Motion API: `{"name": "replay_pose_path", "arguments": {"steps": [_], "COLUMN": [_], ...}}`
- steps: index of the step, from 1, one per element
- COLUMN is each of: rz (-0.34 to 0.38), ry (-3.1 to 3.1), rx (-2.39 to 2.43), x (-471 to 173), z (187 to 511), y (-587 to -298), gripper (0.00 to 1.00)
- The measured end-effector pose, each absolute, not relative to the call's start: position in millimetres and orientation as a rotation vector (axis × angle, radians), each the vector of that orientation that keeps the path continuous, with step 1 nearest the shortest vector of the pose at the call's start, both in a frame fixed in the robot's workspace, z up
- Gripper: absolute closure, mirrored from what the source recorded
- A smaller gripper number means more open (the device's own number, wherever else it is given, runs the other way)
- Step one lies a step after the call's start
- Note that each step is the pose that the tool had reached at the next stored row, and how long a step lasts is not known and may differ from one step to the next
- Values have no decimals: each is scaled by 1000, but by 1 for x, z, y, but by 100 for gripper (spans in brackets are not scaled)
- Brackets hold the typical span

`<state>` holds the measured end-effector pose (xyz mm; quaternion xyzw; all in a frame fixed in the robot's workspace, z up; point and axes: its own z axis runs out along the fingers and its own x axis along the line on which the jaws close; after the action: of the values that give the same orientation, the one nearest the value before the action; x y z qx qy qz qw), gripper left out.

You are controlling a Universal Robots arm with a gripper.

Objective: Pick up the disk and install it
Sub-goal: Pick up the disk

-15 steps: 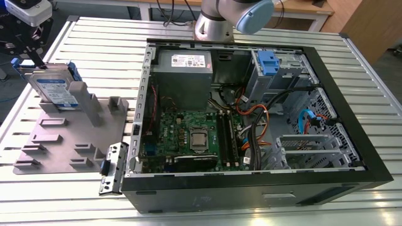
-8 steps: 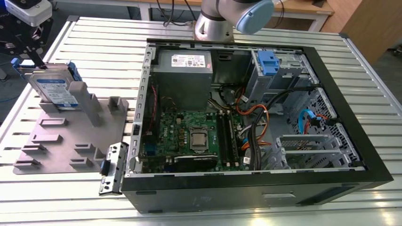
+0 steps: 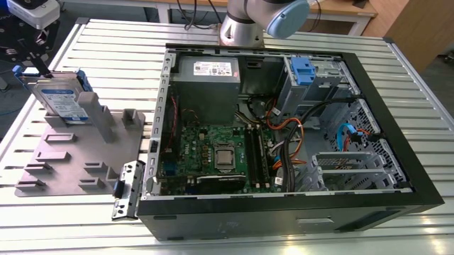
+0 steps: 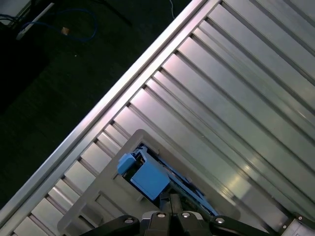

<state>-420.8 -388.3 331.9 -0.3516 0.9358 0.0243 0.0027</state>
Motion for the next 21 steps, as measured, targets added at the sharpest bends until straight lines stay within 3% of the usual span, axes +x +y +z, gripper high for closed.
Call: {"name": "replay_pose_path", "arguments": {"steps": [21], "rz": [77], "ry": [2762], "rx": [-1497], "x": [-421], "z": [334], "y": [-388], "gripper": [89]}}
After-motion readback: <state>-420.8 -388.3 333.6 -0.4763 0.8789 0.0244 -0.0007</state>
